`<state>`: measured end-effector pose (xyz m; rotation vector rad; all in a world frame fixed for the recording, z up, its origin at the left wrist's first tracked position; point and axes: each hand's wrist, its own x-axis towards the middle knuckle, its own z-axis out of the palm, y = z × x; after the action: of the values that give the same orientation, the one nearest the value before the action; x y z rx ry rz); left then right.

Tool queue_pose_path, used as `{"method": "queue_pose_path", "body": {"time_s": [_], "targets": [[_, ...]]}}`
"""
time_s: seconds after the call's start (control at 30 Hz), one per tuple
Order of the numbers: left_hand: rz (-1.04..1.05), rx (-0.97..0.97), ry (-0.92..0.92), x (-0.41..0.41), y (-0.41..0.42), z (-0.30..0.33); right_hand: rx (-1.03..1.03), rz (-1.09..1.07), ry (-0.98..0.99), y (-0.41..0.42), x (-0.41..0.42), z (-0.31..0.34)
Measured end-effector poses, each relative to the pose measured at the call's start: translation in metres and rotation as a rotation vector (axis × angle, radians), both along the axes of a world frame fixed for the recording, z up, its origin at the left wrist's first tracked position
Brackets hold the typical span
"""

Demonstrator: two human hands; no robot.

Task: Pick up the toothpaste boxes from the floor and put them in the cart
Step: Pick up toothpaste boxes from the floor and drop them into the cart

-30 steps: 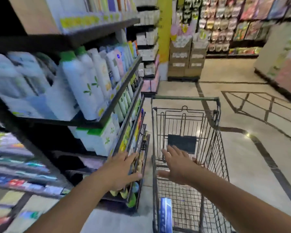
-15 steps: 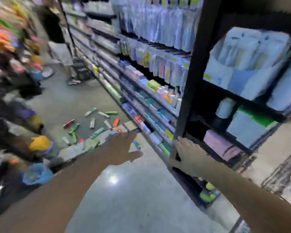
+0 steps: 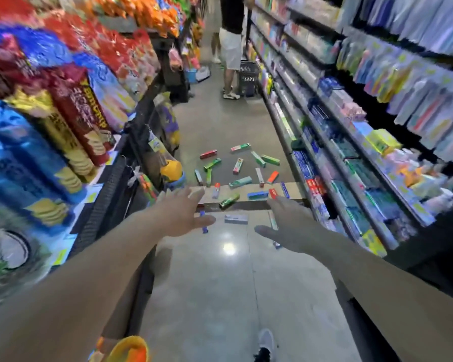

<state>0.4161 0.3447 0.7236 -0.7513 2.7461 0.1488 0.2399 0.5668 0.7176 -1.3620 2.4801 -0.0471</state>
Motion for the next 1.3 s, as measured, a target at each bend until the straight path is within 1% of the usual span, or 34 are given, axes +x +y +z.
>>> {"method": "queue_pose_path", "body": {"time_s": [0.07,0.2,0.37,0.63,0.83,1.13,1.3], "targets": [[0.024,0.021,-0.006,-0.022,-0.014,-0.006,0.029,0.024,0.027,-0.024,-0.025,-0.004],[0.058,0.015,0.012,-0.076,-0.045,-0.013,0.044,0.063,-0.01,-0.071,-0.09,-0.016],[0.127,0.062,0.046,-0.14,-0.079,-0.014,0.05,0.125,-0.007,-0.126,-0.163,-0.022],[0.188,0.126,0.01,-0.207,-0.146,-0.03,0.09,0.15,-0.064,-0.203,-0.238,-0.05],[0.182,0.187,-0.039,-0.255,-0.238,-0.085,0.146,0.15,-0.096,-0.29,-0.276,-0.086],[0.152,0.282,-0.03,-0.341,-0.401,-0.161,0.175,0.093,-0.077,-0.444,-0.346,-0.144],[0.173,0.27,-0.018,-0.385,-0.455,-0.211,0.186,0.048,-0.091,-0.5,-0.379,-0.184]]}}
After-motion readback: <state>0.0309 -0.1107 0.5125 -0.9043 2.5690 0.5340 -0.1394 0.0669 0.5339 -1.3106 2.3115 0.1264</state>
